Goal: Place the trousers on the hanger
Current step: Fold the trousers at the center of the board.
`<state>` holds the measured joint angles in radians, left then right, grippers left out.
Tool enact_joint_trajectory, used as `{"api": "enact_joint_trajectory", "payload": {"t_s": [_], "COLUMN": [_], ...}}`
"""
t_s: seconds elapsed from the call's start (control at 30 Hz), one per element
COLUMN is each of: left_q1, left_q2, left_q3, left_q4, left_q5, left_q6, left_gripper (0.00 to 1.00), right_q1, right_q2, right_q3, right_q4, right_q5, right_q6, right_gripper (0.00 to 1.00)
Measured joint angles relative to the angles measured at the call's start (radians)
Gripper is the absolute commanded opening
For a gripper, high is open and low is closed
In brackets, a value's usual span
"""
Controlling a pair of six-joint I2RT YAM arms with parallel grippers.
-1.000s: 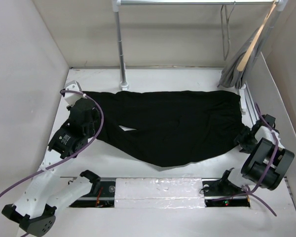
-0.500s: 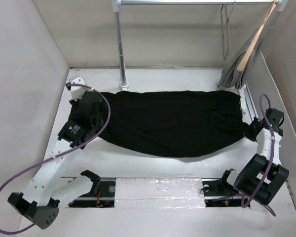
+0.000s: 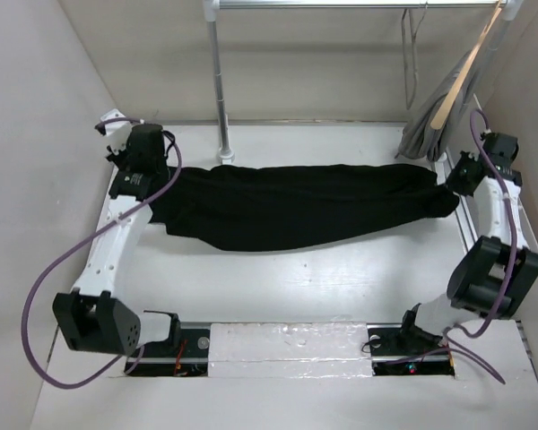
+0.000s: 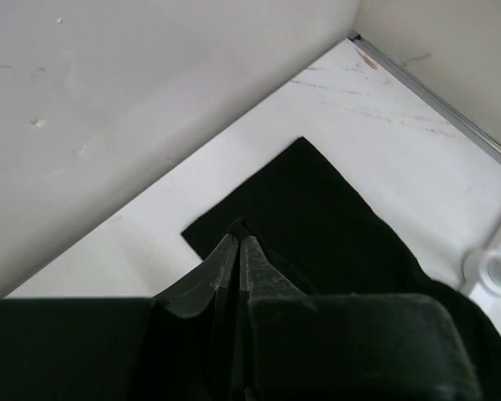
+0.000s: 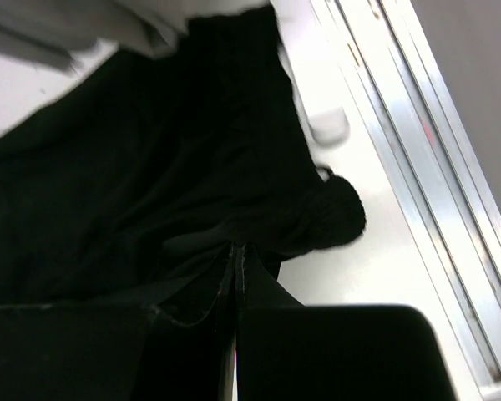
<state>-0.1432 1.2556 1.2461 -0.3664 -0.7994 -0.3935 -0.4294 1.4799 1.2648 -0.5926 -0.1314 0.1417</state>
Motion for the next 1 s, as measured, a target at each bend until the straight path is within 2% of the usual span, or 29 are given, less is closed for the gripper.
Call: {"api": "enact_joint_trajectory", "payload": {"t_s": [0.23,0.67,0.77,0.83,0.87,0.9,0.93,0.97,1.0], "left_q1": [0.123,0.198,0.247,0.272,0.282,0.288,0.293,0.294,0.297], "left_q2": [0.182,0.592,0.665,0.708,0.731,0.753,0.777,0.779,0.818], "left_q3": [0.132,0.471,0.518,0.542,0.552,0.563,0.581,0.583,0.612], "left_q4": [0.026,0.002,-0.009,-0.015,-0.020,-0.025,-0.035,-0.036,-0.047], "left_q5": [0.073,0.129,0.174,0.203,0.214,0.223,0.233,0.235,0.253], "left_q6": [-0.012,-0.008,-0.007,-0.007,-0.007,-0.006,-0.008,-0.008,-0.003], "left_gripper": [0.00,0.00,0.00,0.06,0.12,0.17,0.25,0.47,0.58], "right_q1": [0.042,0.073,0.084,0.086,0.089,0.090,0.091,0.090,0.090], "right_q2": [0.221,0.596,0.647,0.672,0.683,0.693,0.703,0.710,0.717], "right_q3": [0.192,0.534,0.587,0.601,0.605,0.607,0.607,0.607,0.606], "right_q4": [0.001,-0.002,0.006,0.009,0.010,0.016,0.021,0.024,0.027], "right_q5": [-0.042,-0.103,-0.114,-0.120,-0.122,-0.123,-0.124,-0.127,-0.132], "right_q6": [0.006,0.021,0.021,0.028,0.031,0.035,0.043,0.043,0.048], "right_gripper": [0.00,0.00,0.05,0.16,0.27,0.46,0.54,0.63,0.66]}}
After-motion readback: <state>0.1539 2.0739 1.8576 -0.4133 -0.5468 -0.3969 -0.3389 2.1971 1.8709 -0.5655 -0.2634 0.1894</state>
